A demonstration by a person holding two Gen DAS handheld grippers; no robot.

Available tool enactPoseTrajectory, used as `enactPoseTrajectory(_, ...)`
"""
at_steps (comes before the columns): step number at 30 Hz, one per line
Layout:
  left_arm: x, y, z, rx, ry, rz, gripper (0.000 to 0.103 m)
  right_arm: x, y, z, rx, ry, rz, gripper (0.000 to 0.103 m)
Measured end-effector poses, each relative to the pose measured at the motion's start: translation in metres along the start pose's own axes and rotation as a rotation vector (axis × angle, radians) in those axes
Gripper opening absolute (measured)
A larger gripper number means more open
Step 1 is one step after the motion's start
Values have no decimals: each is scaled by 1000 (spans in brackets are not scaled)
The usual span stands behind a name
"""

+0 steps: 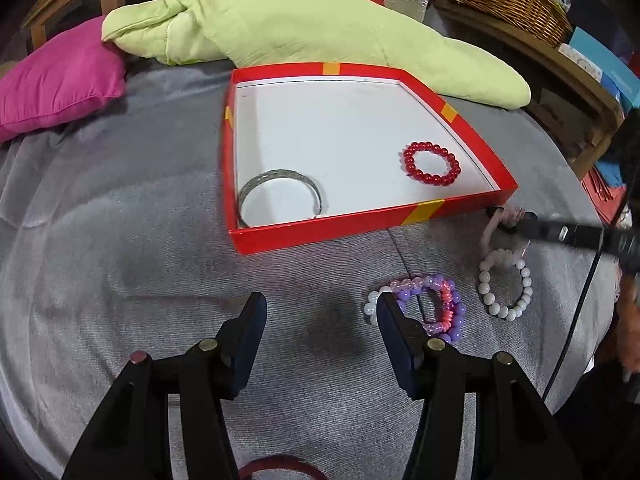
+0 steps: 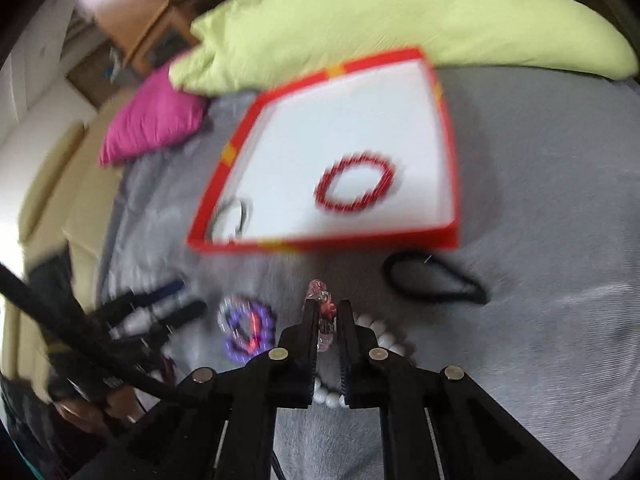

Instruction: Organize jewelry

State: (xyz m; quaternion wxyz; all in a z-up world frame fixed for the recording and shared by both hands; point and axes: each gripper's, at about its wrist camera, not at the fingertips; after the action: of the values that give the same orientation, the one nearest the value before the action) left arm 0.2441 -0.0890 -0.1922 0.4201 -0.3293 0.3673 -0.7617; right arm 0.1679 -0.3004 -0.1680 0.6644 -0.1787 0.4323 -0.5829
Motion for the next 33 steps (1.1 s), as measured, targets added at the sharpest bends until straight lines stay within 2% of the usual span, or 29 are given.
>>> enactPoseTrajectory(5,12,2,2,24,40,-8,58,14,-11,4,57,73,12,10)
enactPoseTrajectory(13,30,10,-2,-2,112,-34,59,14,-8,5,57,85,18,10)
enactPoseTrajectory(18,24,21,-2,-29,92,-32,58,12,-5,4,56,88,19,10)
enactPoseTrajectory(19,24,21,-2,-26,91,-38,56,11,-4,4,54,87,18,10)
enactPoseTrajectory(21,24,21,-2,-22,96,-60,37,9,-3,5,55,83,14,10)
enactPoseTrajectory(24,27,20,-3,-20,109,-75,16,9,-5,5,63,86,13,10)
enactPoseTrajectory(30,25,11,-2,21,118,-74,6,6,-7,7,83,88,9,10)
enactPoseTrajectory(33,19,0,-1,48,106,-89,6,5,-9,8,102,88,15,10)
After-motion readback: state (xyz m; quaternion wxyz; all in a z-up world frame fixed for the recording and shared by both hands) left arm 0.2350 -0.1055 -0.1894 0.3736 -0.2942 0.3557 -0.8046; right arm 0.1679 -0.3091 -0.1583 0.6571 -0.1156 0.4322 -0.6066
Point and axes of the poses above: each gripper's, at about its wrist camera, not at the fingertips, and y roughly the way its jaws point, x to its right, z to its top, and after that the axes turned 12 degrees about -y, right-handed
